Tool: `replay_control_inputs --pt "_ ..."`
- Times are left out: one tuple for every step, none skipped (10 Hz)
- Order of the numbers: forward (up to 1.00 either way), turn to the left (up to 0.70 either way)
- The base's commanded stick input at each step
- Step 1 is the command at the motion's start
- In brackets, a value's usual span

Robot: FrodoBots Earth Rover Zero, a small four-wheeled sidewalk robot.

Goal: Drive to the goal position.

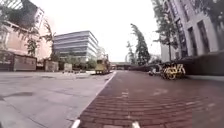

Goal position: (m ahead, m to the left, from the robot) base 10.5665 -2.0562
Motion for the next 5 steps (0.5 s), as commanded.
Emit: replay_control_inputs --pt "0.7 0.0" --pt "0.7 0.0" --pt "0.7 0.0" --pt "0.7 0.0" --pt "0.7 0.0"
